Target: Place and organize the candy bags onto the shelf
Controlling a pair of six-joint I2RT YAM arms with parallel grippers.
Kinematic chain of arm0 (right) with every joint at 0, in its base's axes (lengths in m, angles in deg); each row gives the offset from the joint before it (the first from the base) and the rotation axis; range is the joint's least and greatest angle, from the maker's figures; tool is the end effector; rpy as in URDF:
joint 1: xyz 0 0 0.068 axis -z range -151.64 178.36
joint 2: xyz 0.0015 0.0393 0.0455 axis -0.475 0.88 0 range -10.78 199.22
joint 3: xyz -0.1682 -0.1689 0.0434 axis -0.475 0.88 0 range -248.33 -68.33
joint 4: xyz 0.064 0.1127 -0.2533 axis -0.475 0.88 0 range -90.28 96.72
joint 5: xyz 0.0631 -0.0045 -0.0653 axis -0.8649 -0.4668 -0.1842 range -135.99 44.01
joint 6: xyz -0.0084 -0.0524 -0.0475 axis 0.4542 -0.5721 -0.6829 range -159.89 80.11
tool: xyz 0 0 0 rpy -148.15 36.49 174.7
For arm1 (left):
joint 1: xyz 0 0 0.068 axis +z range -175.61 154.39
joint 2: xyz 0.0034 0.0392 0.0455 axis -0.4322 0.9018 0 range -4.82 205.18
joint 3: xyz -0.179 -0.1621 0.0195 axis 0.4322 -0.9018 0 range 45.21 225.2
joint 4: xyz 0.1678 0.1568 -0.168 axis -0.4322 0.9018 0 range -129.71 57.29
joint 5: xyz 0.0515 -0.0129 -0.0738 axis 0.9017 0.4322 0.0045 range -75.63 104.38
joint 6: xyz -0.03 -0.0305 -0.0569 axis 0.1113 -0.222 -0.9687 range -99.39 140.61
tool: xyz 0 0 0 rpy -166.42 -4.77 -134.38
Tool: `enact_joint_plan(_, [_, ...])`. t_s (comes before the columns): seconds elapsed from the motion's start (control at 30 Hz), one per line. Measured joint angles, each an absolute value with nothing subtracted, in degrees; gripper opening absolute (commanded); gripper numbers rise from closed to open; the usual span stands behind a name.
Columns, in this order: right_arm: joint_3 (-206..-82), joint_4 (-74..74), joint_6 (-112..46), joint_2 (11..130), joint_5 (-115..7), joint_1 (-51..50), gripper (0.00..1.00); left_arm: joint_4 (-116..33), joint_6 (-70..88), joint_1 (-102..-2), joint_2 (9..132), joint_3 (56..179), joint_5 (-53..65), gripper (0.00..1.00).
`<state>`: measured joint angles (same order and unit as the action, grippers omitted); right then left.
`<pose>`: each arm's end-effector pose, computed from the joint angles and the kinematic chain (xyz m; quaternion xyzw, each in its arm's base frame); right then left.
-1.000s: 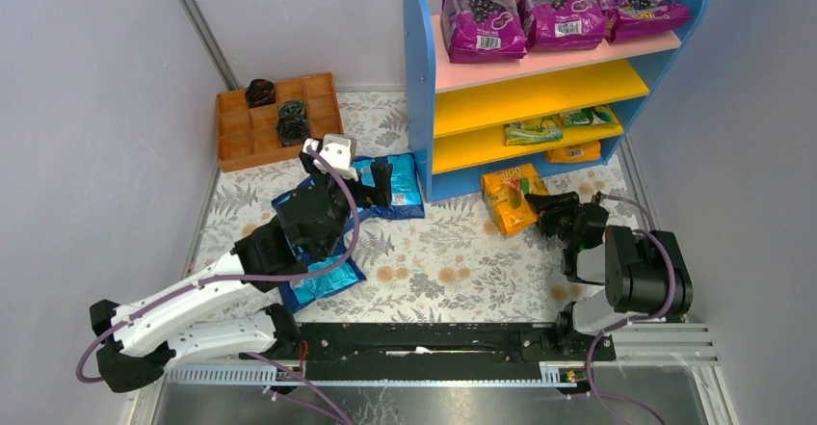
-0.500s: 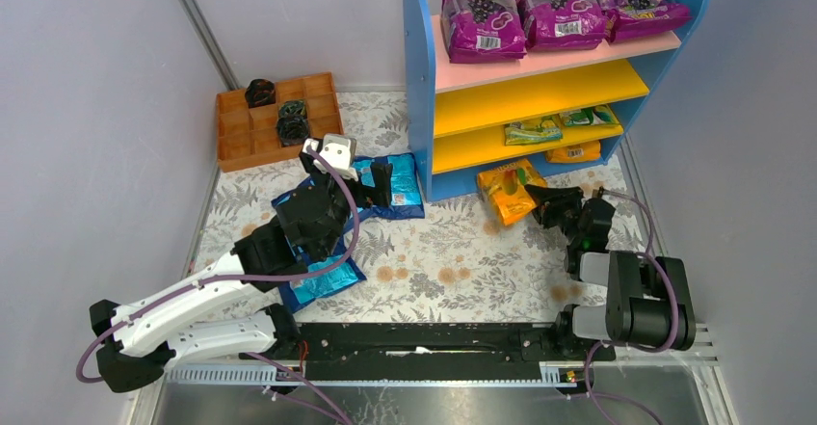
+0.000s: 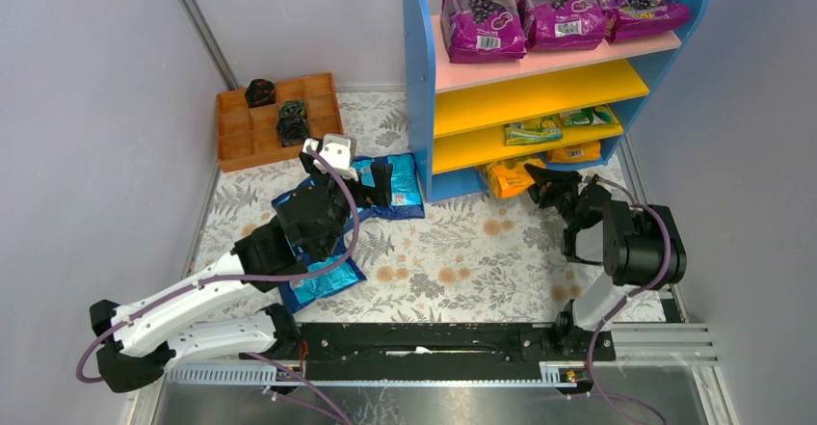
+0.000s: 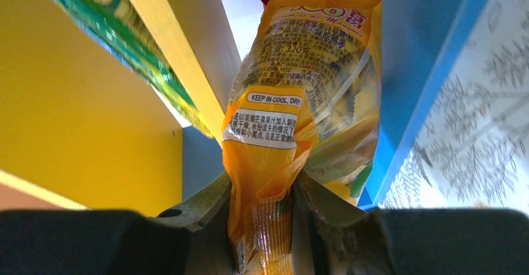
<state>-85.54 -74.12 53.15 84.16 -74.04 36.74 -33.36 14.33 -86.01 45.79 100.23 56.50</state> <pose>0.2823 -0.0137 0.0858 0.4439 0.5769 0.5770 0.3705 0.1596 -0.2014 0.3696 0.0828 0.7111 -0.1406 0.6839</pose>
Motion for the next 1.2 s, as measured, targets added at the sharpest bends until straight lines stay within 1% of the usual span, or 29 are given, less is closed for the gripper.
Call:
enact_joint_plan(0.23, [-94.9,-76.0,51.9,95.2,-71.9,36.6,0.36,-33.4,14.3,-86.0,45.8,100.2,56.4,0.99])
enact_joint_plan(0.33, [-98.4,-76.4,50.8,99.6,-70.3,35.7,0.39,-33.4,14.4,-86.0,45.8,100.2,56.4,0.99])
enact_joint_plan(0.57, [-102.9,-75.6,45.1,102.8,-66.7,33.4,0.42,-33.4,14.6,-86.0,45.8,100.2,56.4,0.99])
enact_joint_plan(0.6, [-103.6,-75.5,44.2,103.8,-66.4,33.4,0.44,-33.4,14.7,-86.0,45.8,100.2,56.4,0.99])
enact_joint_plan(0.67, [-104.8,-75.0,42.8,105.8,-65.9,33.5,0.53,-33.4,14.8,-86.0,45.8,100.2,56.5,0.99])
enact_joint_plan(0.73, [-106.1,-74.4,41.6,107.6,-65.7,33.7,0.65,-33.4,14.8,-86.0,45.9,100.2,56.5,0.99])
enact_joint_plan(0.8, [-106.7,-74.3,40.8,109.0,-65.6,34.1,0.71,-33.4,15.0,-86.0,46.1,100.2,56.6,0.99])
enact_joint_plan(0.87, [-106.6,-74.1,40.2,109.1,-65.6,34.3,0.74,-33.4,15.1,-86.0,46.5,100.2,56.6,0.99])
enact_joint_plan(0.93, [-106.2,-74.1,39.4,108.5,-65.8,34.4,0.76,-33.4,15.2,-86.0,46.9,100.2,56.6,0.99])
enact_joint_plan(1.07, [-101.4,-73.8,37.6,104.5,-66.5,34.4,0.76,-33.4,15.2,-85.9,47.4,100.2,56.5,0.99])
enact_joint_plan(1.2, [-97.4,-74.7,36.4,102.6,-67.3,34.4,0.74,-33.4,15.2,-85.8,47.5,100.2,56.5,0.99])
